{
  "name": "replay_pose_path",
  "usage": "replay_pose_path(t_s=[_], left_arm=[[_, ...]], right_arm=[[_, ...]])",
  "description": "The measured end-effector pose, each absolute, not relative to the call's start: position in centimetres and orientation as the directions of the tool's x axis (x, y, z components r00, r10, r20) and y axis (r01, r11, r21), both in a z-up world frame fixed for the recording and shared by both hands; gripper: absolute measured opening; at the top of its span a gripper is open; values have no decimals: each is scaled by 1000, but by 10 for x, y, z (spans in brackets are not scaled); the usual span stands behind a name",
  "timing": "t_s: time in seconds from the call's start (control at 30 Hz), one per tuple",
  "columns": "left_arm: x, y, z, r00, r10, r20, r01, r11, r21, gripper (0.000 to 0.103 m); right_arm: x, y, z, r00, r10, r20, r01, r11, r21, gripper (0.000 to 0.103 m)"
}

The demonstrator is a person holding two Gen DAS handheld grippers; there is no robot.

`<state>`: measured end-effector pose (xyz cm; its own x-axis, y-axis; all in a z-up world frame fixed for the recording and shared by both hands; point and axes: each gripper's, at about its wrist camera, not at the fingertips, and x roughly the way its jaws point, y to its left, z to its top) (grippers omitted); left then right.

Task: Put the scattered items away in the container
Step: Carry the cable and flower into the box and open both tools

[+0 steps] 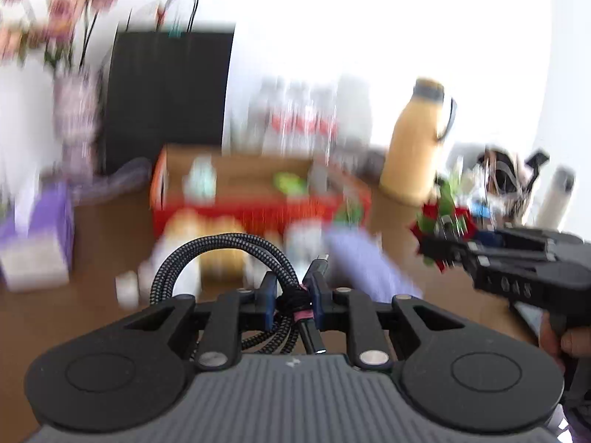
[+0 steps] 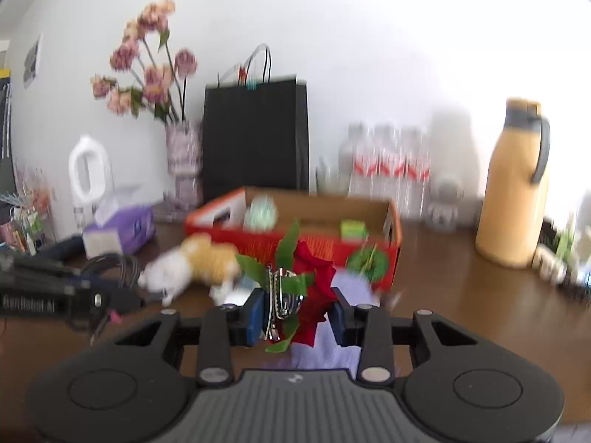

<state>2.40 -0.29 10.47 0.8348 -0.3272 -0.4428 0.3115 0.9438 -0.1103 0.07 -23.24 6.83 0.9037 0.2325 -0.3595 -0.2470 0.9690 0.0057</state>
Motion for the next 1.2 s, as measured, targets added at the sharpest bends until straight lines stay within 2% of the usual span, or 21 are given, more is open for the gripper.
replay_pose_path(t_s=[0.07,0.17,0.3,0.43,0.53,0.67,0.9,1.0,1.07,1.1,1.2], left_arm=[[54,-6,132,855,-325,-405,326,943,-68,20],[116,-14,162,858,-299,-418,321,947,-19,20],[213,-27,171,829,-247,-502,300,953,27,20],[297,-25,140,777,-185,-602,255,966,32,20],[338,-25,109,717,-195,-669,251,968,-13,20],[370,-30,76,666,-182,-723,259,966,-5,20],[411,-16,49,597,-216,-772,250,965,-77,20],[417,-17,49,603,-205,-771,248,967,-63,20],[419,-15,53,608,-210,-766,244,967,-71,25],[418,-14,57,606,-215,-766,244,967,-78,27],[413,-12,68,610,-208,-765,242,968,-70,38]], right_arm=[[18,-240,87,913,246,-326,-264,965,-12,35],[62,-252,119,909,273,-316,-302,952,-46,35],[140,-265,158,902,285,-323,-311,950,-29,35],[231,-268,168,860,317,-400,-323,945,54,35],[290,-261,153,814,334,-475,-335,938,86,35],[364,-248,113,735,326,-594,-303,942,142,35],[447,-225,29,535,328,-779,-224,944,244,35],[458,-221,11,491,276,-826,-179,960,214,36],[460,-222,5,473,235,-849,-153,971,183,38],[460,-224,4,468,219,-856,-132,975,177,43],[451,-239,16,476,224,-851,-96,975,203,48]])
